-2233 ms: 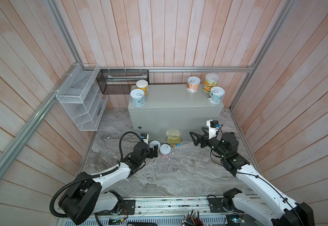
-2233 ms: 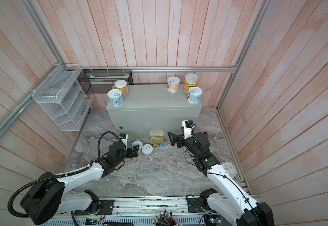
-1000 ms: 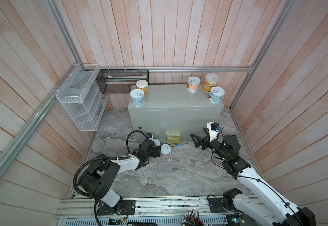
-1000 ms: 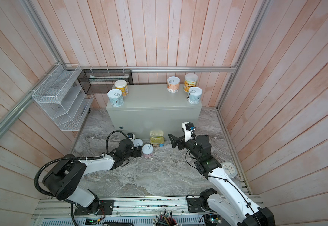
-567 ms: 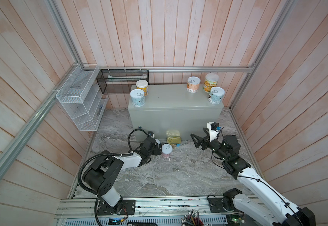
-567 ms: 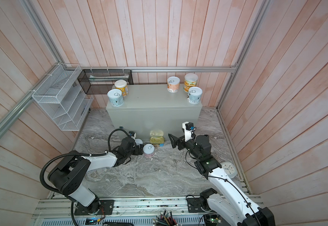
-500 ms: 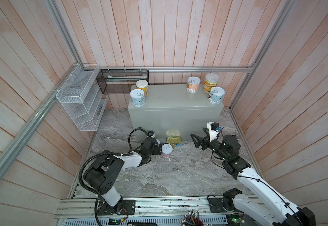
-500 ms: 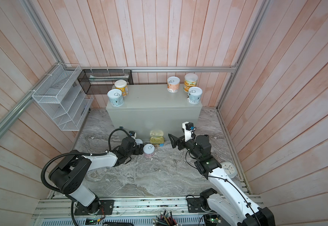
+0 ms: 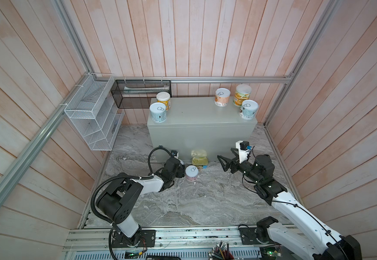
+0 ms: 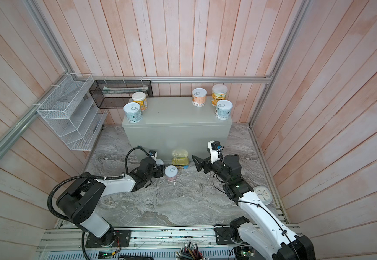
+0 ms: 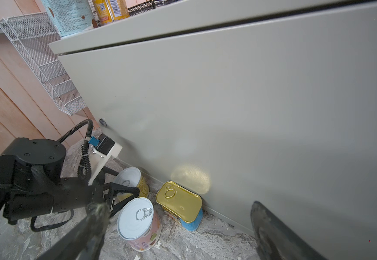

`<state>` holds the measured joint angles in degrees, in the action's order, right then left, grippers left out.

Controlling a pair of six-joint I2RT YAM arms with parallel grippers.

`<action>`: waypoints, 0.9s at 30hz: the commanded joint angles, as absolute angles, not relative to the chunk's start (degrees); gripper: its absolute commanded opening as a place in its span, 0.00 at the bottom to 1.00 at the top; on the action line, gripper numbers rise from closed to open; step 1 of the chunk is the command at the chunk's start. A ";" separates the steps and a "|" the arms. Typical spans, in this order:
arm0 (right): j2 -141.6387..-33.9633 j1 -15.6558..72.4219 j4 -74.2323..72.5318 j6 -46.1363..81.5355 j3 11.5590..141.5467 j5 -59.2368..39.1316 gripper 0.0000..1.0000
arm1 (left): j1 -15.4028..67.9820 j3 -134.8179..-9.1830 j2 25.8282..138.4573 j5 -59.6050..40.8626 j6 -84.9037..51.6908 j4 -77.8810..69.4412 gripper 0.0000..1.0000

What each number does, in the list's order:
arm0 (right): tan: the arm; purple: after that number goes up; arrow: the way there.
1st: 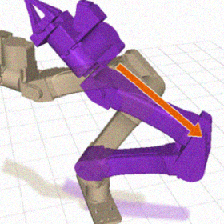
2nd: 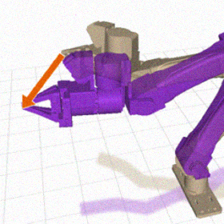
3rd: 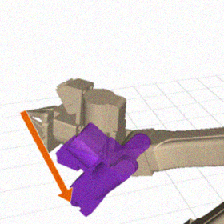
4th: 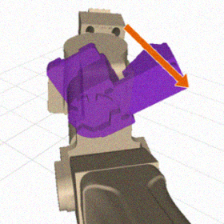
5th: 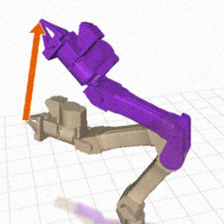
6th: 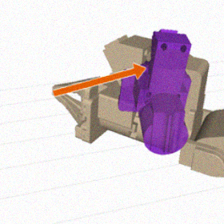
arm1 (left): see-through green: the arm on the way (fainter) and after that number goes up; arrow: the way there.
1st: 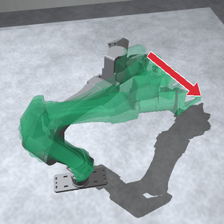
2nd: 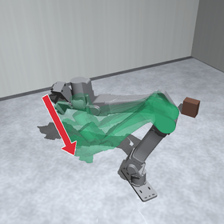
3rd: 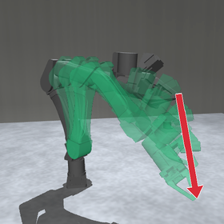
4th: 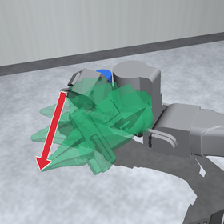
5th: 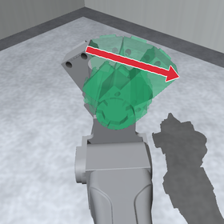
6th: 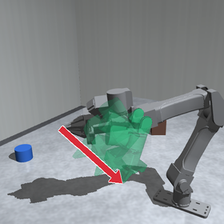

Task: Place and organize the canned foods onto the counter
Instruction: 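Lift the can with the left gripper toward the right gripper while the right gripper approaches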

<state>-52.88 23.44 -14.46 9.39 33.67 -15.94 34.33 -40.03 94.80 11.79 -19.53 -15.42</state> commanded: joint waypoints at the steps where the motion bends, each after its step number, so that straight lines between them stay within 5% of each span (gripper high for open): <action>1: -53.26 23.69 -14.19 9.14 34.19 -17.18 0.97 | 34.86 -38.78 92.89 12.39 -20.13 -15.54 0.62; 10: -54.34 23.80 -14.24 9.57 34.28 -17.29 0.97 | 35.45 -35.41 84.84 13.18 -19.95 -12.19 0.54; 27: -59.25 31.20 -15.38 8.00 36.73 -13.60 0.98 | 35.16 -33.01 72.31 10.45 -20.30 -7.75 0.52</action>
